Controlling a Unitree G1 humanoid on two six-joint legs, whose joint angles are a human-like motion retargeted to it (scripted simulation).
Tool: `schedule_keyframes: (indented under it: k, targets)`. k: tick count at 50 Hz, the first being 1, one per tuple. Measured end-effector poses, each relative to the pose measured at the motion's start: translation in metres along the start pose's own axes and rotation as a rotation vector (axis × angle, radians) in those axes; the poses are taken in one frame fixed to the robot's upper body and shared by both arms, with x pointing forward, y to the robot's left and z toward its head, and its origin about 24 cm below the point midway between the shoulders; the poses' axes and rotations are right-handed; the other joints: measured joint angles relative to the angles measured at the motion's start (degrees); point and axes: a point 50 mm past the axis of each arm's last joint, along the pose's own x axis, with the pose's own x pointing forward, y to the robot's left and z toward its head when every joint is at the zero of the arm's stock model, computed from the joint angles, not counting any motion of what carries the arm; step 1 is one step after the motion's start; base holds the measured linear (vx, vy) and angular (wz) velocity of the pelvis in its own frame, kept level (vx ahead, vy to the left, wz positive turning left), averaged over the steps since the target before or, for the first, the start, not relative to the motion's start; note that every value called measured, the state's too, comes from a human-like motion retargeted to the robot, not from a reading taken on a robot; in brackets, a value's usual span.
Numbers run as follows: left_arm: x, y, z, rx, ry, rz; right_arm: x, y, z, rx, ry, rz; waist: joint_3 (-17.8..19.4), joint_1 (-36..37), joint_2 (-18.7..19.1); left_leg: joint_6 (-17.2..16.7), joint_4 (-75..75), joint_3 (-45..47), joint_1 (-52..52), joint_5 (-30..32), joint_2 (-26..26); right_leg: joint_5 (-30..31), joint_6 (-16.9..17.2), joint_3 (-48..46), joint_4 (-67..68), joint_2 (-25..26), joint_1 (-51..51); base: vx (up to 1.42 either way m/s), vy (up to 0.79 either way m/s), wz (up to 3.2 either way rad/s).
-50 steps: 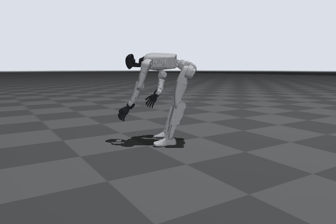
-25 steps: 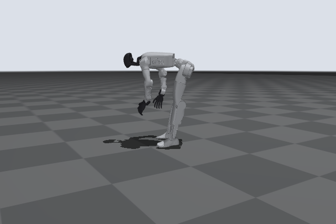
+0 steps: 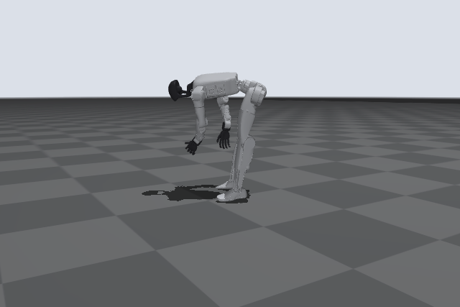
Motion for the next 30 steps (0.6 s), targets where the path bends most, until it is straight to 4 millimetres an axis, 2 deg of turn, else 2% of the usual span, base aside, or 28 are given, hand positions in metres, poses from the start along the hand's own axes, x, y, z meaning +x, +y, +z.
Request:
schedule_keyframes:
  k: [3,5,7,10,15,17,20,22,25,27,30]
  targets:
    - [-0.026,-0.032,-0.01,-0.089,-0.05,-0.079,-0.005,-0.003,-0.003,0.012,-0.009,0.009,0.0,0.83,0.2,0.01,0.67,0.24,1.17,-0.52,0.23,-0.19,0.0,0.3,0.0,0.1,1.25,0.03,-0.02,-0.19]
    - [-0.044,-0.04,-0.018,-0.114,-0.061,-0.115,-0.008,-0.009,-0.005,0.03,-0.011,-0.005,0.0,1.8,0.58,0.02,0.85,0.38,1.92,-0.77,0.33,-0.32,0.0,0.44,-0.04,0.2,1.96,0.0,0.0,0.0]
    - [-0.058,-0.035,-0.03,-0.076,-0.056,-0.122,-0.011,-0.017,-0.009,0.059,-0.005,-0.041,0.0,3.16,1.1,0.02,0.82,0.59,2.76,-0.98,0.39,-0.45,0.0,0.64,-0.05,0.32,2.61,0.0,0.0,0.0]
    - [-0.073,-0.01,-0.052,0.067,-0.016,-0.079,-0.016,-0.031,-0.015,0.102,0.011,-0.111,0.0,5.4,1.95,0.03,0.49,0.79,3.84,-1.12,0.42,-0.65,0.0,0.86,0.03,0.49,3.27,0.0,-0.02,-0.03]
    - [-0.078,0.066,-0.082,0.253,0.161,0.154,-0.023,-0.048,-0.023,0.182,0.038,-0.195,0.0,8.29,2.59,0.02,-0.42,0.9,4.22,-0.77,0.21,-0.73,0.0,1.03,0.39,0.51,2.85,-0.01,-0.01,0.02]
    - [-0.069,0.097,-0.082,0.236,0.213,0.305,-0.025,-0.053,-0.022,0.202,0.026,-0.198,0.0,8.92,2.32,0.01,-0.93,1.39,3.74,-0.17,0.02,-0.22,0.0,0.97,0.48,0.64,1.82,-0.09,-0.03,0.15]
    - [-0.062,0.155,-0.073,0.281,0.297,0.547,-0.027,-0.052,-0.019,0.199,-0.002,-0.189,0.0,8.31,1.66,0.01,-1.22,1.17,2.77,0.2,0.03,-0.04,0.0,0.76,0.51,0.65,0.81,-0.02,0.0,0.04]
    - [-0.056,0.188,-0.058,0.305,0.343,0.685,-0.026,-0.049,-0.013,0.182,-0.031,-0.167,0.0,7.15,1.01,0.01,-0.98,0.97,1.71,0.29,0.17,0.09,0.0,0.54,0.43,0.7,0.03,0.0,0.0,0.0]
    - [-0.05,0.219,-0.032,0.391,0.387,0.774,-0.024,-0.037,-0.006,0.151,-0.055,-0.132,0.0,4.54,-0.24,0.01,-0.2,0.0,0.11,0.03,0.56,-0.18,0.0,0.21,0.21,0.61,-0.55,0.0,0.0,0.0]
    - [-0.036,0.212,-0.017,0.455,0.342,0.722,-0.024,-0.03,-0.003,0.14,-0.069,-0.114,0.0,3.0,-0.73,0.02,0.32,-0.51,-1.09,0.08,0.76,-0.15,0.0,-0.26,0.1,0.64,-1.13,-0.01,0.0,0.11]
    - [-0.009,0.169,-0.004,0.547,0.245,0.511,-0.025,-0.021,-0.001,0.146,-0.07,-0.088,0.0,1.23,-1.31,0.02,1.26,-1.04,-2.64,-0.05,0.91,-0.1,0.0,-0.78,0.02,0.5,-1.81,-0.01,0.02,0.13]
